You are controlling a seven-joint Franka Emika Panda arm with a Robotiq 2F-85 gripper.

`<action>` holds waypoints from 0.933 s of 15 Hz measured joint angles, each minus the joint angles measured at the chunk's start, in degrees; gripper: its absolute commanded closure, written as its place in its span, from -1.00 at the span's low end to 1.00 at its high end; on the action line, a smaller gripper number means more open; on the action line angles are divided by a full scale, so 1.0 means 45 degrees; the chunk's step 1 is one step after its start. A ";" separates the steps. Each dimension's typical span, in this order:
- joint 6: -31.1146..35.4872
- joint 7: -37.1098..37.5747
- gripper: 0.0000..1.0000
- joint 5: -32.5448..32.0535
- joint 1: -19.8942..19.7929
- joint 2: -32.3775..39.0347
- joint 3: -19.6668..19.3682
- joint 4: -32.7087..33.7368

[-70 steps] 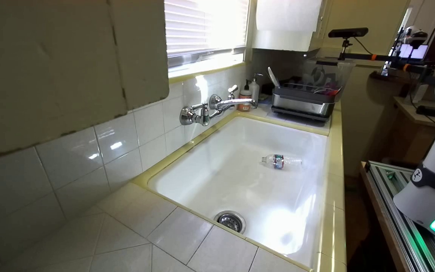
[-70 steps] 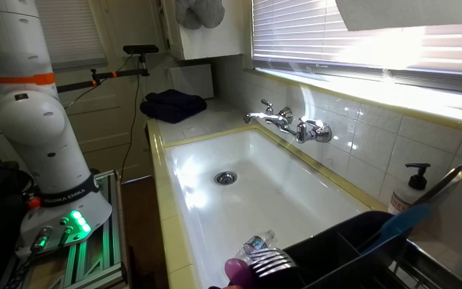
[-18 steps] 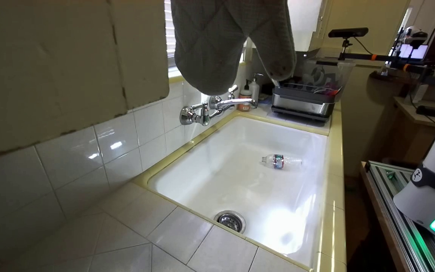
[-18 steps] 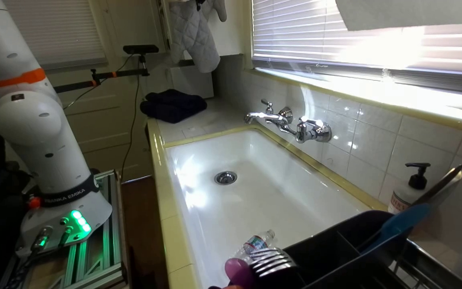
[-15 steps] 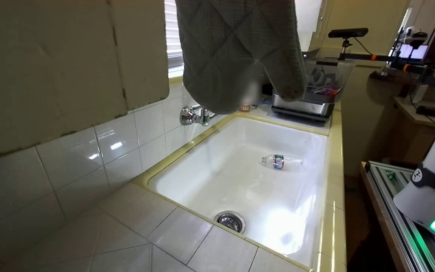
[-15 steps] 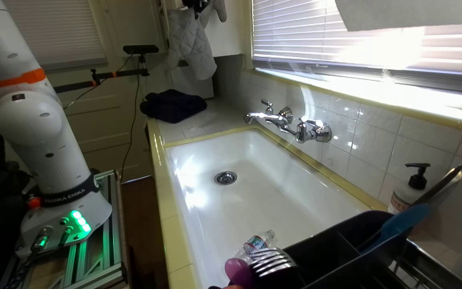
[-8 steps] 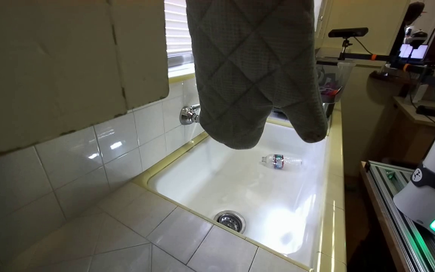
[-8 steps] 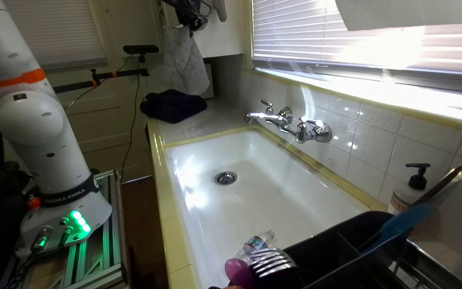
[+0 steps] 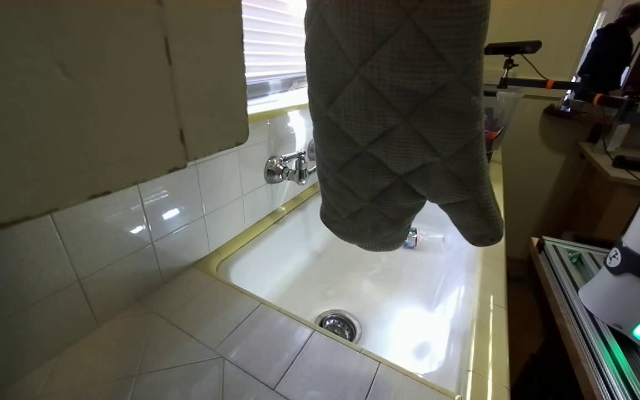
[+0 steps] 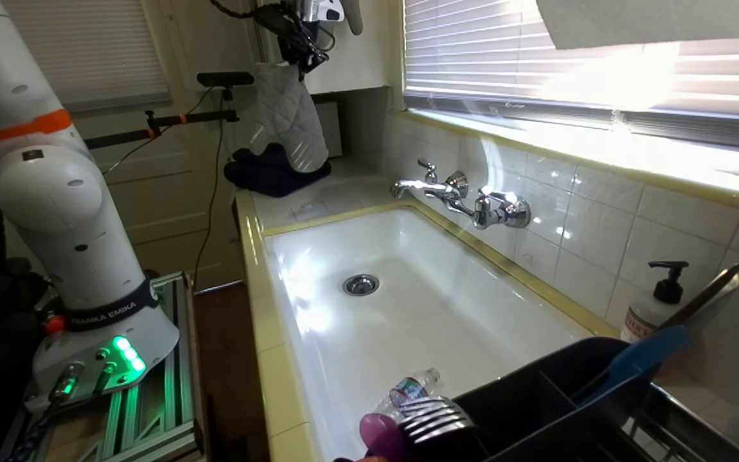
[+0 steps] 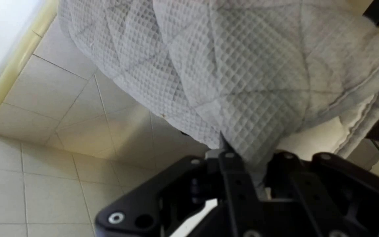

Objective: Unhang the oven mittens

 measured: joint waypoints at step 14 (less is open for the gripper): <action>-0.0892 -0.0231 0.95 0.0433 0.0032 -0.0032 0.0014 -0.1010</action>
